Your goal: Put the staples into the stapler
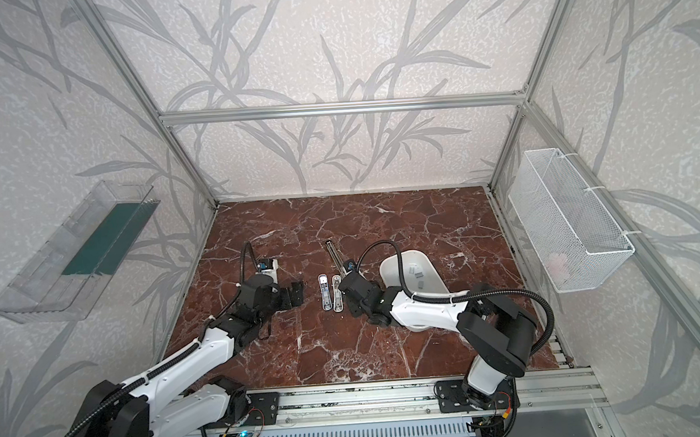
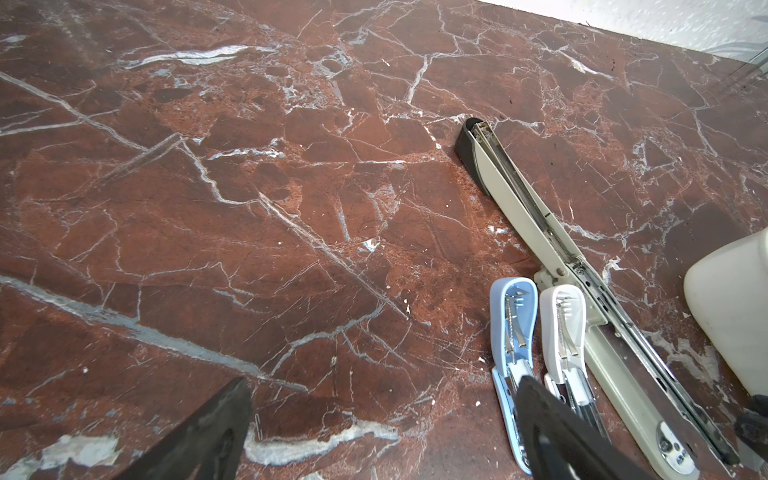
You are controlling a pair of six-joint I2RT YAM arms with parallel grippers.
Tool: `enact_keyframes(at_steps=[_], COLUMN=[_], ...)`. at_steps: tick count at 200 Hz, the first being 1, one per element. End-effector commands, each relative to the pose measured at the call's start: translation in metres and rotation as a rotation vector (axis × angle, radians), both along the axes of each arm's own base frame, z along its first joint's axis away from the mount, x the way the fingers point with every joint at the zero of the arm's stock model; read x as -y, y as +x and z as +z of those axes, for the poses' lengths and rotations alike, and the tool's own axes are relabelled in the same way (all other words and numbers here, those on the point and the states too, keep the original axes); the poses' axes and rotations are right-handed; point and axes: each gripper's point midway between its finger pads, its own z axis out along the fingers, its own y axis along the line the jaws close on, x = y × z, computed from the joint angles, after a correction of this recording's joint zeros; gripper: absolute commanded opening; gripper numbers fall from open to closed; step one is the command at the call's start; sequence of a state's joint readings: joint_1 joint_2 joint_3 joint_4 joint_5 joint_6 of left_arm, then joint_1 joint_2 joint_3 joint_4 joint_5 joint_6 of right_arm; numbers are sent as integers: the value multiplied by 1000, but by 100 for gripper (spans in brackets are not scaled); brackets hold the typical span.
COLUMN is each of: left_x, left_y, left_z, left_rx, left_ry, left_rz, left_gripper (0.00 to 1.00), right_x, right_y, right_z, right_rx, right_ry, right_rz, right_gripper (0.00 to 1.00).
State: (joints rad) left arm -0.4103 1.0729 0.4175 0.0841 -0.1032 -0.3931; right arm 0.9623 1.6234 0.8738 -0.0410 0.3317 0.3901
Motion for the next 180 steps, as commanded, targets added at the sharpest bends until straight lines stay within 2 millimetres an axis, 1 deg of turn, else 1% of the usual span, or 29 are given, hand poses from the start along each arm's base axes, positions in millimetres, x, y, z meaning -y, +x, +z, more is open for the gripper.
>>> enact_keyframes(at_steps=[1, 36, 123, 180], left_x=[-2, -2, -1, -1], left_y=[4, 4, 4, 4], left_z=[8, 8, 8, 9], left_rx=[32, 31, 31, 34], left_ry=[-3, -3, -4, -5], left_rz=[10, 11, 9, 10], left_gripper=[99, 99, 99, 99], right_x=[-2, -3, -3, 0], right_y=[1, 1, 2, -3], right_z=[-4, -8, -12, -17], right_rx=[5, -3, -10, -27], right_ry=[-6, -13, -17, -14], right_rz=[4, 4, -2, -8], right_gripper=[1, 1, 1, 0])
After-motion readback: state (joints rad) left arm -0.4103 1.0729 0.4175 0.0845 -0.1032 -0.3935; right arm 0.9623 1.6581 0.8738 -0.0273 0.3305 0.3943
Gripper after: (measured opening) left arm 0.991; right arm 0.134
